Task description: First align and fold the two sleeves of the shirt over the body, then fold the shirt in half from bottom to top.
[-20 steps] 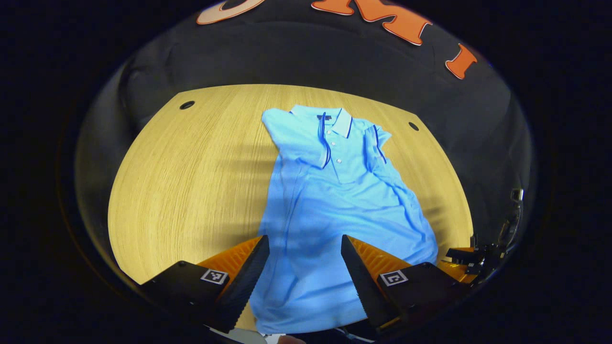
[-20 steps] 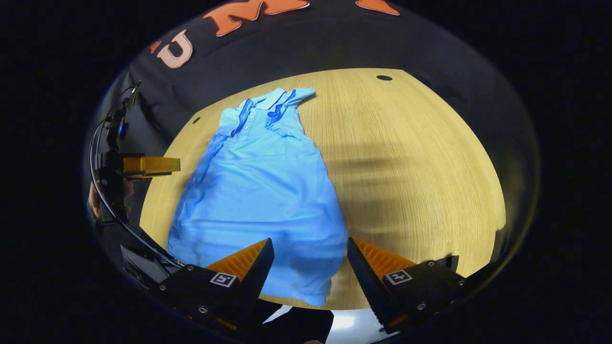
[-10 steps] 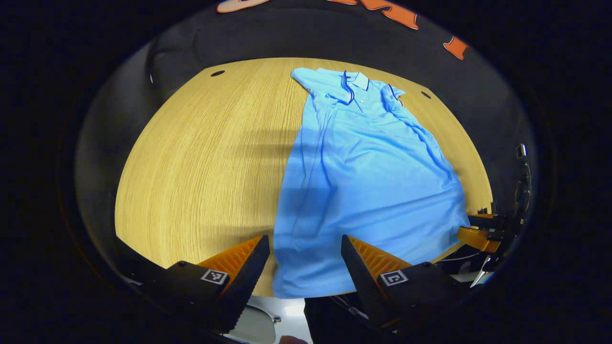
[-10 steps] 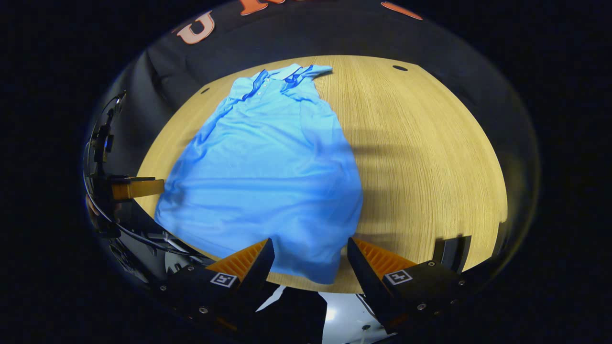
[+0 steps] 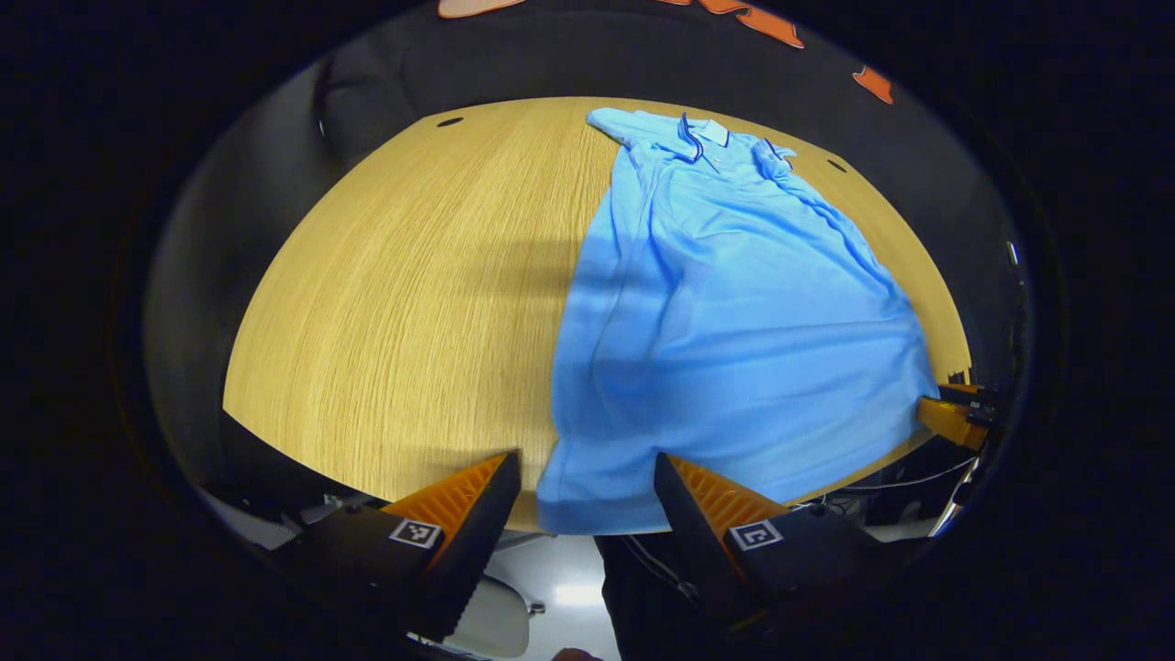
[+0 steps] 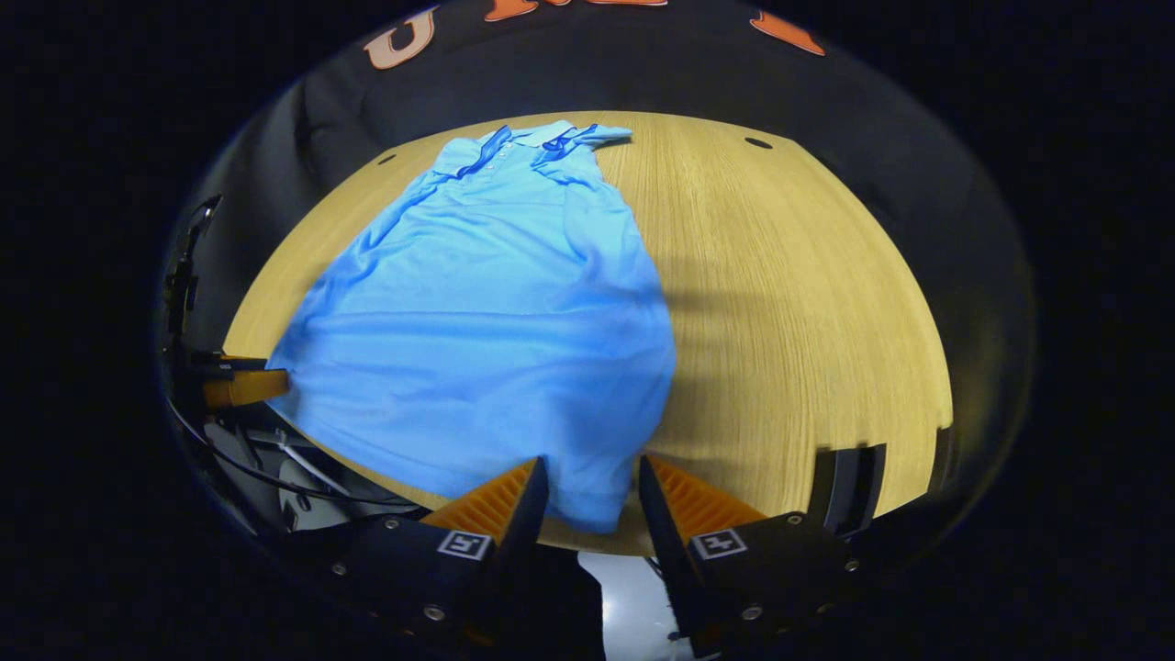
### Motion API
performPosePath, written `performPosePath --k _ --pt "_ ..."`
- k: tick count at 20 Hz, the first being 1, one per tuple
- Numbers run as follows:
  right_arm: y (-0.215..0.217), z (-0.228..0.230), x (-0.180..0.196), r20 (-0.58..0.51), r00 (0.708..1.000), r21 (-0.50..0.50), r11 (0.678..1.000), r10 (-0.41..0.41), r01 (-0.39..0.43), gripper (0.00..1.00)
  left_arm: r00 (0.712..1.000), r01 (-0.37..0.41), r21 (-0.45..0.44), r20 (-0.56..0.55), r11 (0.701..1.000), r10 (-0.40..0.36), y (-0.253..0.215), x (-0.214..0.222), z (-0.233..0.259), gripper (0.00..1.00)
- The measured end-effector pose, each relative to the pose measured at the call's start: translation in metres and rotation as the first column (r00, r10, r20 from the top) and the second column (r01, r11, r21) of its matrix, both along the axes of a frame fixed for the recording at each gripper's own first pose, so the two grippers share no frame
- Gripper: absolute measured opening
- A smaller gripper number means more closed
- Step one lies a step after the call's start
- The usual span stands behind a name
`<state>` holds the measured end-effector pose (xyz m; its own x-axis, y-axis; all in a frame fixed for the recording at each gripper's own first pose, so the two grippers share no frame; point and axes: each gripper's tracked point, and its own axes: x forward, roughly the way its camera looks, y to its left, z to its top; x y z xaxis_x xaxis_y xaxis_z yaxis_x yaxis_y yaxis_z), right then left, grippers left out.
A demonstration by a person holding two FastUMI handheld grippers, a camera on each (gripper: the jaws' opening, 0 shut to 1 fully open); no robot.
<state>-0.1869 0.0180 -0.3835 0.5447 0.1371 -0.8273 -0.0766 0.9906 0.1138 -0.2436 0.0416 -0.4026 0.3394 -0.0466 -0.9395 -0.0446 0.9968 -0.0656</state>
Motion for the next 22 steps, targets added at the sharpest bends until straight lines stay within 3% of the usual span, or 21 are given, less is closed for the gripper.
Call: performPosePath --k 1,2,3,4,5,9,11,16,22 --pt "0.001 0.001 0.001 0.003 1.0 0.005 1.0 -0.015 0.015 0.43 1.0 0.009 0.0 0.015 1.0 -0.009 -0.006 0.005 -0.002 0.99" --pt "0.0 0.0 0.003 0.003 1.0 0.009 0.999 -0.031 0.031 0.41 1.0 0.02 0.003 0.013 1.0 -0.02 -0.012 0.005 -0.002 1.0" --pt "-0.001 0.001 0.005 0.002 0.999 0.017 0.998 -0.052 0.052 0.26 1.0 0.025 -0.001 0.019 1.0 -0.025 -0.017 0.009 -0.002 0.98" --pt "-0.001 0.0 0.006 -0.008 0.997 0.033 0.997 -0.075 0.075 0.22 1.0 0.018 0.0 0.013 1.0 -0.018 -0.02 0.009 0.0 0.87" --pt "0.0 0.0 0.008 -0.02 0.996 0.053 0.994 -0.092 0.093 0.12 1.0 0.015 -0.004 0.008 1.0 -0.015 -0.023 0.012 -0.002 0.8" --pt "0.011 0.001 0.013 -0.085 0.99 0.169 0.977 -0.116 0.129 0.05 0.999 -0.017 -0.033 -0.029 0.999 0.016 -0.031 0.021 -0.005 0.14" --pt "0.012 0.004 0.018 -0.112 0.985 0.214 0.965 -0.128 0.15 0.05 0.999 -0.012 -0.059 -0.04 0.998 0.01 -0.033 0.027 -0.004 0.1" --pt "0.016 0.026 0.036 -0.109 0.985 0.255 0.954 -0.132 0.156 0.05 1.0 -0.01 -0.096 -0.003 0.995 0.01 -0.031 0.066 0.017 0.1" --pt "0.011 0.061 0.09 -0.051 0.987 0.284 0.946 -0.15 0.158 0.05 0.996 0.043 -0.115 0.079 0.992 -0.034 -0.029 0.137 0.047 0.1"
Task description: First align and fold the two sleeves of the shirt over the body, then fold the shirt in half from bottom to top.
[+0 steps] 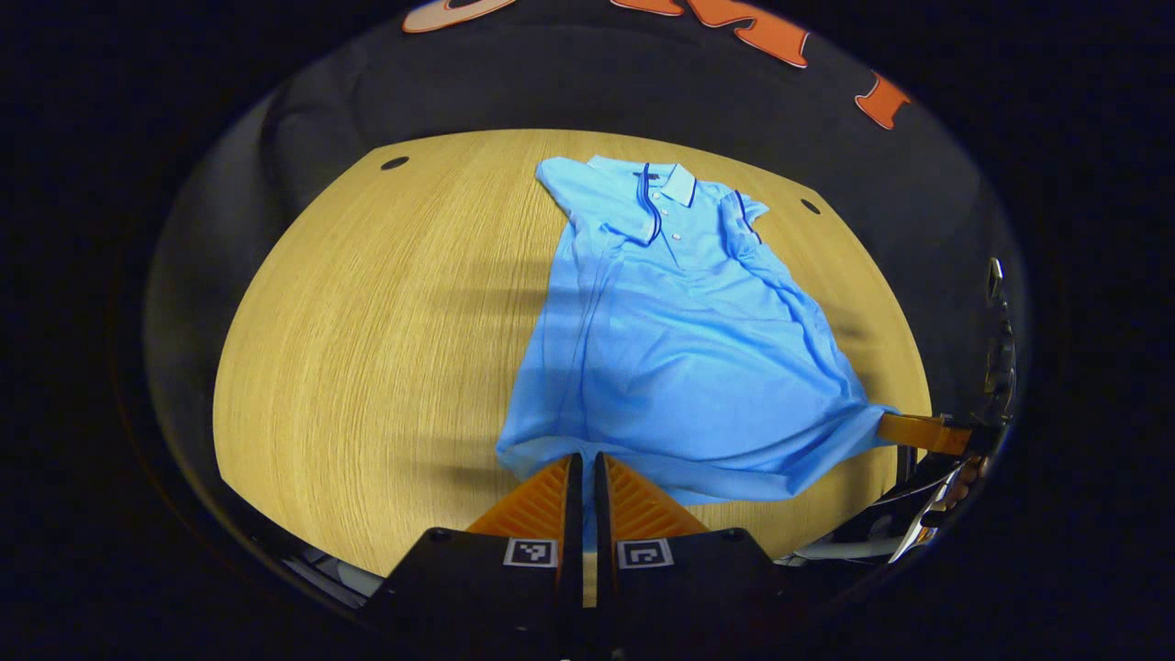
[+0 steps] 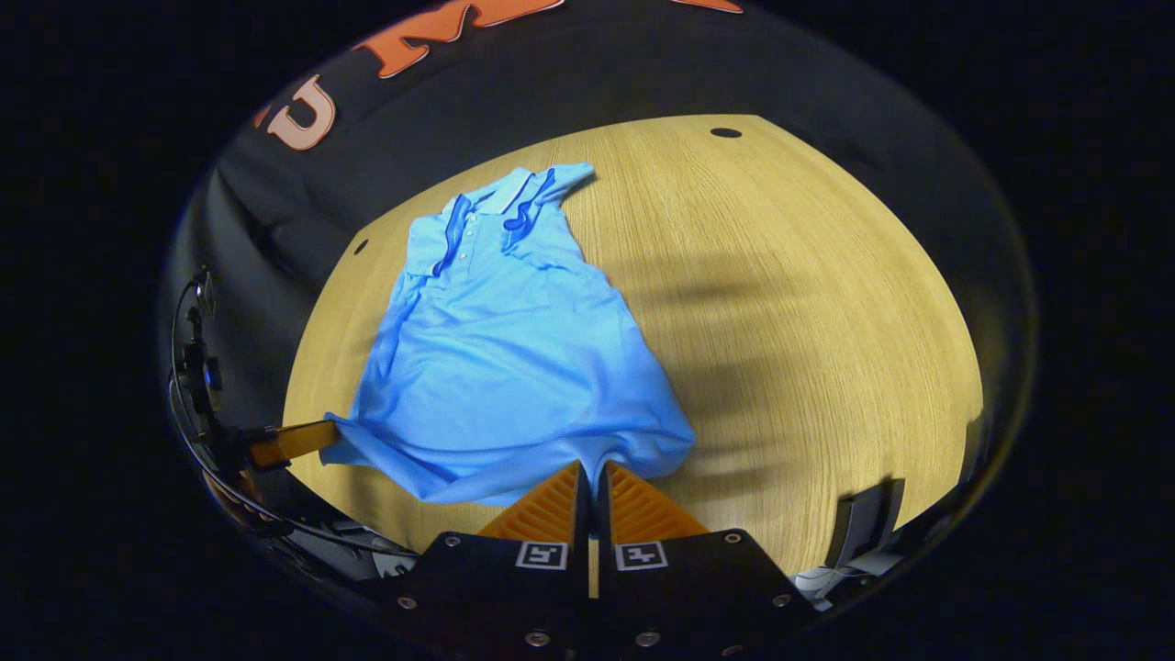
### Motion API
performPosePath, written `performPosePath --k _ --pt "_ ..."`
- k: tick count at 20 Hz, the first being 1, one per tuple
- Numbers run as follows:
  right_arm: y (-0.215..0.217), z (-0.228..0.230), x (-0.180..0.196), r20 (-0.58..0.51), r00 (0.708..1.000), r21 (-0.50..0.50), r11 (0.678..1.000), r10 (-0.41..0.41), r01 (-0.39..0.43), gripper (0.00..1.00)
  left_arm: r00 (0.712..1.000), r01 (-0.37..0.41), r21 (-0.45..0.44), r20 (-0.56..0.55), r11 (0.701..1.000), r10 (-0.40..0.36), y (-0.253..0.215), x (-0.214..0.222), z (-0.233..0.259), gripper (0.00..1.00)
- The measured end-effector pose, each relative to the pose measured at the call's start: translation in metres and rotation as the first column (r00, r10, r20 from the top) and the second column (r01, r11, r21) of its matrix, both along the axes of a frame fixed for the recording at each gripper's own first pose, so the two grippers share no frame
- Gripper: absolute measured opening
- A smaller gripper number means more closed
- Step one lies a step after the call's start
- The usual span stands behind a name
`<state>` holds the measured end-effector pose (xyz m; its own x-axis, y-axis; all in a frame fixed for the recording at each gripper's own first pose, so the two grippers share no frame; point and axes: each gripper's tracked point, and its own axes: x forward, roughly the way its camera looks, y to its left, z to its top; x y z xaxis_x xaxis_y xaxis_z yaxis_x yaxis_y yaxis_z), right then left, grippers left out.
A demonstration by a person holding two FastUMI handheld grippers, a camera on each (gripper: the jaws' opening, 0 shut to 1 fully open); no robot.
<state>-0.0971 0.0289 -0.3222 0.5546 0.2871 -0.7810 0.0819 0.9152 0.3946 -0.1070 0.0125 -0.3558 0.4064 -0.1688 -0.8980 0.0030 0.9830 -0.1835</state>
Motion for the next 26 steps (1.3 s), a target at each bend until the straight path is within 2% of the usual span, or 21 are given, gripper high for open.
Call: performPosePath --k 3,8,16,20,26 --pt "-0.004 0.006 0.026 0.008 1.0 0.0 1.0 -0.013 0.013 0.05 0.999 0.025 0.014 0.038 1.0 -0.025 0.001 0.036 0.005 0.11" --pt "-0.007 0.02 0.071 0.027 0.999 0.0 1.0 -0.021 0.021 0.05 0.998 0.002 -0.009 0.065 1.0 -0.001 0.008 0.083 0.007 0.1" --pt "-0.014 0.047 0.17 0.092 0.995 -0.032 0.999 -0.03 0.033 0.05 0.99 -0.005 -0.028 0.138 1.0 0.009 0.031 0.18 0.015 0.1" --pt "-0.017 0.048 0.212 0.108 0.993 -0.034 0.998 -0.042 0.046 0.05 0.988 -0.008 -0.049 0.155 0.999 0.015 0.039 0.229 0.009 0.1" --pt "-0.021 0.043 0.274 0.122 0.991 -0.031 0.997 -0.061 0.065 0.05 0.979 0.025 -0.045 0.203 0.999 -0.015 0.045 0.301 0.008 0.1"
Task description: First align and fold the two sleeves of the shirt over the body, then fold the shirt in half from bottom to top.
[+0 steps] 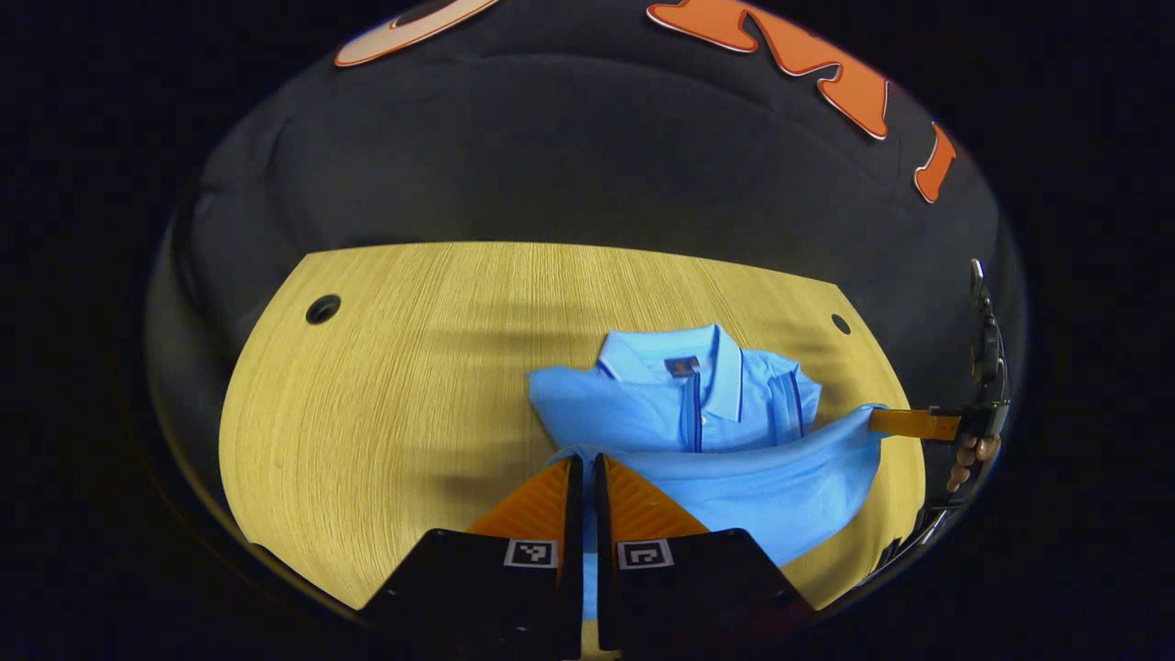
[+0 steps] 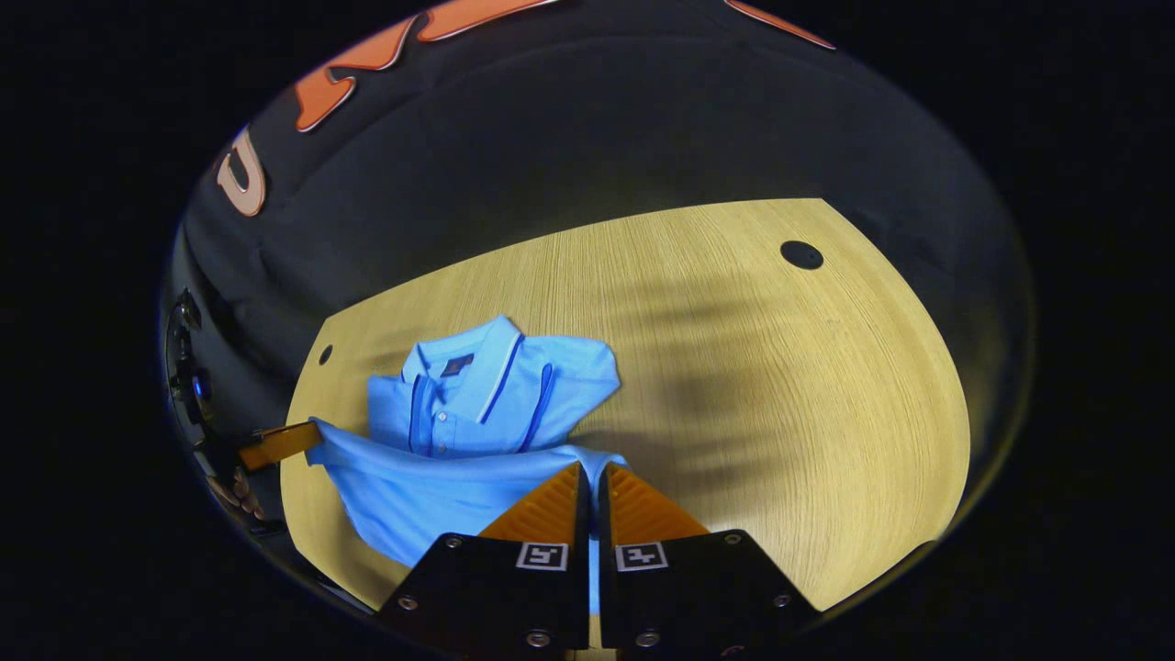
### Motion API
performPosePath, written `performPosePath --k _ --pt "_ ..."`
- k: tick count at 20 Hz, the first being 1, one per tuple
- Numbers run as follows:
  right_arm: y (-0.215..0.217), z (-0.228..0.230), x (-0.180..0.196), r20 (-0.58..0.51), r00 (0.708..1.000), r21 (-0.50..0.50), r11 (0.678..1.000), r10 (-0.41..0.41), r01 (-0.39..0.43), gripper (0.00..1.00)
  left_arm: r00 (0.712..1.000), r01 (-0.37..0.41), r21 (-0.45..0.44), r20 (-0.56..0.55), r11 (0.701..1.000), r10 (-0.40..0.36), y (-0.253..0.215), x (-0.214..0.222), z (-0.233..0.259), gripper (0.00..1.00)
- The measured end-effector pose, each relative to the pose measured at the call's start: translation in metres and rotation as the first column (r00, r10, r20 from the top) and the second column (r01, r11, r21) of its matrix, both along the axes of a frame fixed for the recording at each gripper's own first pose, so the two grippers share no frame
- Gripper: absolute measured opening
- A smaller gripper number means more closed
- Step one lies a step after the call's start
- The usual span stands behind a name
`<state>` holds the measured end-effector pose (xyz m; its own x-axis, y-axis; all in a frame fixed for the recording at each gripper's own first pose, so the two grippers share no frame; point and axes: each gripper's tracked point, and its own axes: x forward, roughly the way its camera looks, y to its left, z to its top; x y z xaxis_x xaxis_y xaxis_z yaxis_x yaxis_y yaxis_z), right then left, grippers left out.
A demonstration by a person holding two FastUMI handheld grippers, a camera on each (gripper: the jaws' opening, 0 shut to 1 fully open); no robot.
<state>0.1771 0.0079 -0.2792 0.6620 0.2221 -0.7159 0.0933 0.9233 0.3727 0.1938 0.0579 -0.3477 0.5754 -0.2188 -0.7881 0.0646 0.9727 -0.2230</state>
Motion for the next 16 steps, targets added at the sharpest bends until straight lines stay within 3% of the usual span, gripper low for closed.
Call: performPosePath --k 9,13,14,16 --pt "-0.003 0.01 0.091 0.027 0.998 0.004 0.999 -0.051 0.051 0.05 0.999 0.008 0.038 0.038 0.999 -0.01 0.015 0.081 -0.018 0.1" --pt "-0.003 0.02 0.079 -0.003 0.997 0.106 0.992 -0.072 0.072 0.06 0.999 -0.023 0.041 0.044 0.999 0.022 0.023 0.098 -0.022 0.12" --pt "-0.009 0.023 0.082 -0.001 0.997 0.113 0.991 -0.075 0.075 0.1 0.999 -0.026 0.041 0.046 0.999 0.024 0.025 0.098 -0.022 0.29" --pt "-0.022 0.032 0.08 0.044 0.997 0.07 0.995 -0.068 0.065 0.34 0.998 -0.038 0.01 0.057 0.999 0.037 0.022 0.091 -0.004 0.64"
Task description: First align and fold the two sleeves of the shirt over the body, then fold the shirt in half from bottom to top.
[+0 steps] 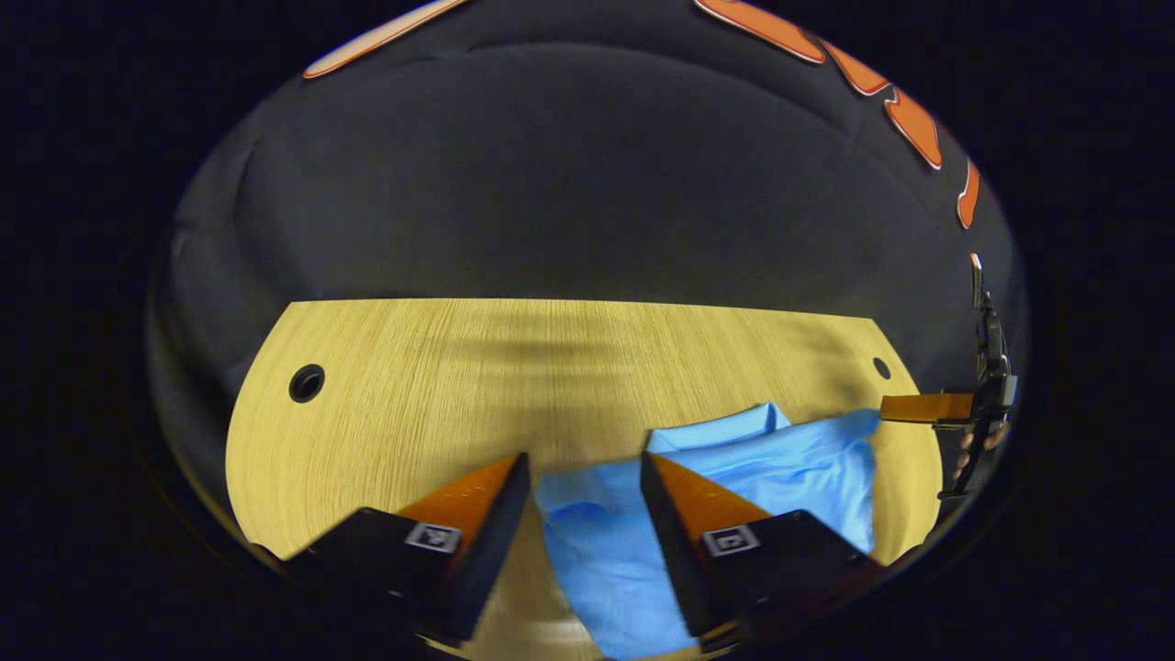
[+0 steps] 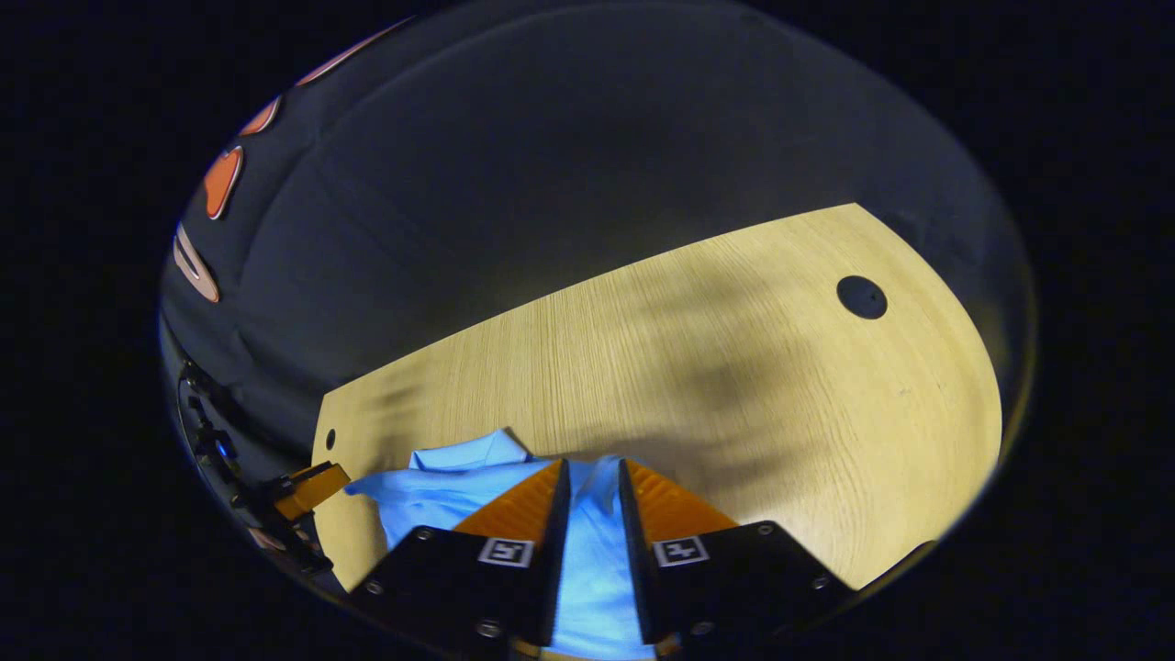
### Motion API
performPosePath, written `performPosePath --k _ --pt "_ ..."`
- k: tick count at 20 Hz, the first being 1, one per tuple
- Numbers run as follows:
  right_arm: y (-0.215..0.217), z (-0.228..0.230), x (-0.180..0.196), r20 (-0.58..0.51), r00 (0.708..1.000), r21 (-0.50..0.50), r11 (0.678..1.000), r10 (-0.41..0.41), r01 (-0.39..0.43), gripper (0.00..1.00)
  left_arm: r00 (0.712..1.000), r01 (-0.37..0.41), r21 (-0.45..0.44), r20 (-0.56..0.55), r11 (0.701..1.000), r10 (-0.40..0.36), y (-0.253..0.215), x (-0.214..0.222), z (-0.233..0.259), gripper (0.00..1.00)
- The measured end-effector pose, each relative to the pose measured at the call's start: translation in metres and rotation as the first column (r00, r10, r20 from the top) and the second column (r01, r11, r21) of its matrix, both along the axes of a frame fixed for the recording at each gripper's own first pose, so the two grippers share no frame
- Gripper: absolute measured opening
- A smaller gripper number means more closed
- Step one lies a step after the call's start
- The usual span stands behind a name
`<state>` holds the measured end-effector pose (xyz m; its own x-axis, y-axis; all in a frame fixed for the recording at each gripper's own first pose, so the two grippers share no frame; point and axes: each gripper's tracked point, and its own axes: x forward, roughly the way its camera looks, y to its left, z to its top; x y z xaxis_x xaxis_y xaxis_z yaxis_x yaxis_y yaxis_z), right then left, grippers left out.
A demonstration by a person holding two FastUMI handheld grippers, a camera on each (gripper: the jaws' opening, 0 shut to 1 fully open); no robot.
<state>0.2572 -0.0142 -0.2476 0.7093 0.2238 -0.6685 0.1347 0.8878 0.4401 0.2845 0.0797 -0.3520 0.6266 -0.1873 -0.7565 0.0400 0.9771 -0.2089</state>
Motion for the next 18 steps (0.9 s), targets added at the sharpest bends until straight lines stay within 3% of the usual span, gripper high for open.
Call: performPosePath --k 1,2,3,5,12,18 --pt "-0.002 0.004 -0.003 0.019 1.0 -0.024 1.0 0.011 -0.011 0.53 1.0 -0.009 -0.008 0.001 1.0 0.009 0.003 -0.006 0.007 0.81" --pt "0.001 0.009 -0.009 0.035 0.999 -0.041 0.999 0.02 -0.019 0.58 1.0 -0.02 -0.007 -0.001 1.0 0.02 0.007 -0.012 0.014 0.99" --pt "0.002 0.015 -0.014 0.052 0.998 -0.051 0.998 0.028 -0.025 0.77 1.0 -0.027 -0.001 0.008 1.0 0.027 0.01 -0.016 0.021 1.0" --pt "0.005 0.03 -0.029 0.086 0.995 -0.049 0.998 0.044 -0.04 0.9 0.999 -0.03 0.02 0.036 0.999 0.03 0.01 -0.028 0.041 0.99" --pt "-0.003 0.091 -0.103 0.222 0.972 -0.096 0.994 0.078 -0.058 0.95 0.981 -0.023 0.061 0.194 0.998 0.011 -0.018 -0.093 0.132 1.0" --pt "-0.013 0.146 -0.168 0.358 0.923 -0.224 0.973 0.142 -0.062 0.96 0.927 -0.033 0.083 0.375 0.996 -0.001 -0.044 -0.156 0.219 0.99"
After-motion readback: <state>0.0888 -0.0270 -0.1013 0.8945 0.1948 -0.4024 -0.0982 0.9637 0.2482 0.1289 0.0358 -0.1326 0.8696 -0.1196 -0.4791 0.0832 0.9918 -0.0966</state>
